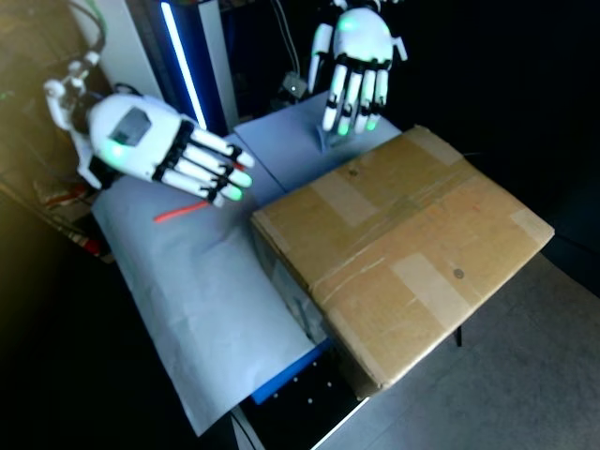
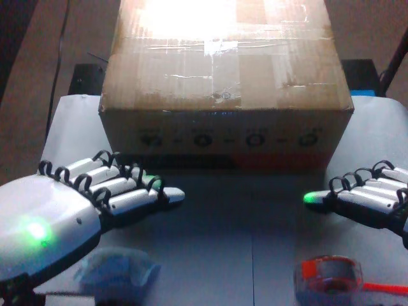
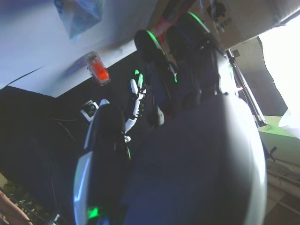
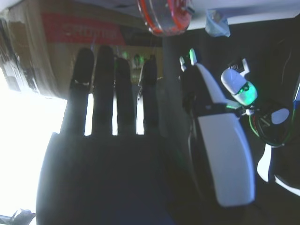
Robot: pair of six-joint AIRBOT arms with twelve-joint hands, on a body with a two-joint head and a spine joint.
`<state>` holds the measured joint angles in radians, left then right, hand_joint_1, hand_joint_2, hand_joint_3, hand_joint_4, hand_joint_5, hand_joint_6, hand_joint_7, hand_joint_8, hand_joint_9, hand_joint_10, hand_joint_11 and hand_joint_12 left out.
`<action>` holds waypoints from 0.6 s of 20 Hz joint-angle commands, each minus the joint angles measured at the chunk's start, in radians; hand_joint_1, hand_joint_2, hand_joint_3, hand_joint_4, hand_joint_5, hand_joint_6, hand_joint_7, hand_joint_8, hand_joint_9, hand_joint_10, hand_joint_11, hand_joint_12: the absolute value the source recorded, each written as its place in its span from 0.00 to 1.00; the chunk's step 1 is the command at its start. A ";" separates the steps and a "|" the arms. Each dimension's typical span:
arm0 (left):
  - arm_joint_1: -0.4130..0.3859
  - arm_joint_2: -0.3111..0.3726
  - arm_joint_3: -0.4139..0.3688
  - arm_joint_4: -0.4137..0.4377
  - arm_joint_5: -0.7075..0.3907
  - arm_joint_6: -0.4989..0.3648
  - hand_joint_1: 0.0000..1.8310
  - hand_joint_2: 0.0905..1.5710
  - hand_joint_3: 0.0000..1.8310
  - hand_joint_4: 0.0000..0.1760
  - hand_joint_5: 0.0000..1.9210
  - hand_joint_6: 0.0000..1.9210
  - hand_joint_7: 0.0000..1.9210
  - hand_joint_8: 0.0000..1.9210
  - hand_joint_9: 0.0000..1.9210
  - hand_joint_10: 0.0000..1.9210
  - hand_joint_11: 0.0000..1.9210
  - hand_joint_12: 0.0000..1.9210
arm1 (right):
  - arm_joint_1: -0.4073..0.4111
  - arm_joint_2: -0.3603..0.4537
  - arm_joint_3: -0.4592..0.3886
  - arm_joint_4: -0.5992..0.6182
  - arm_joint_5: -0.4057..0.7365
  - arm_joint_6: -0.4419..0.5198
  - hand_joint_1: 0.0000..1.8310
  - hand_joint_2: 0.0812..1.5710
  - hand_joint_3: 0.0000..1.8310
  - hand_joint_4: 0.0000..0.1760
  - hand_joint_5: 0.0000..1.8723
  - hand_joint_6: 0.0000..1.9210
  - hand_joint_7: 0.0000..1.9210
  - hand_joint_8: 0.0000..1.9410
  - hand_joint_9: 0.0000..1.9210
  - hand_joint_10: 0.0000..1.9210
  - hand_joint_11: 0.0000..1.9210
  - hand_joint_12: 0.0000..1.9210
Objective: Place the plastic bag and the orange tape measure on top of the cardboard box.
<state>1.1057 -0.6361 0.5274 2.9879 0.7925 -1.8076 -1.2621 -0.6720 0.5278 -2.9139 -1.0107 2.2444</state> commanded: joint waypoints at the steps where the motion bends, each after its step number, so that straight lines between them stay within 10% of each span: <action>1: 0.002 -0.010 0.005 0.020 0.105 -0.032 0.33 0.56 0.00 0.78 0.08 0.00 0.08 0.01 0.00 0.24 0.00 0.66 | 0.004 -0.008 0.004 -0.014 -0.099 0.004 0.40 0.51 0.00 0.01 0.14 0.02 0.17 0.01 0.12 0.16 0.00 0.74; 7: 0.028 -0.018 0.019 0.020 0.103 -0.088 0.33 0.55 0.00 0.71 0.09 0.00 0.05 0.00 0.00 0.12 0.00 0.62 | 0.003 -0.014 0.009 -0.004 -0.095 -0.005 0.39 0.49 0.00 0.00 0.16 0.02 0.17 0.00 0.11 0.21 0.00 0.75; 10: 0.039 -0.063 0.056 -0.019 0.083 -0.087 0.29 0.53 0.00 0.93 0.08 0.00 0.07 0.00 0.00 0.24 0.00 0.73 | 0.003 -0.031 0.022 0.023 -0.091 -0.033 0.36 0.51 0.00 0.07 0.16 0.01 0.16 0.00 0.06 0.31 0.00 0.76; 12: 0.039 -0.086 0.077 -0.036 0.069 -0.085 0.32 0.53 0.00 0.85 0.09 0.00 0.08 0.00 0.00 0.28 0.00 0.74 | 0.003 -0.043 0.030 0.037 -0.082 -0.058 0.37 0.52 0.00 0.15 0.14 0.00 0.14 0.00 0.06 0.34 0.00 0.76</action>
<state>1.1530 -0.7269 0.6102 2.9303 0.7605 -1.8881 -1.2648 -0.7166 0.5602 -2.8563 -0.9955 2.1777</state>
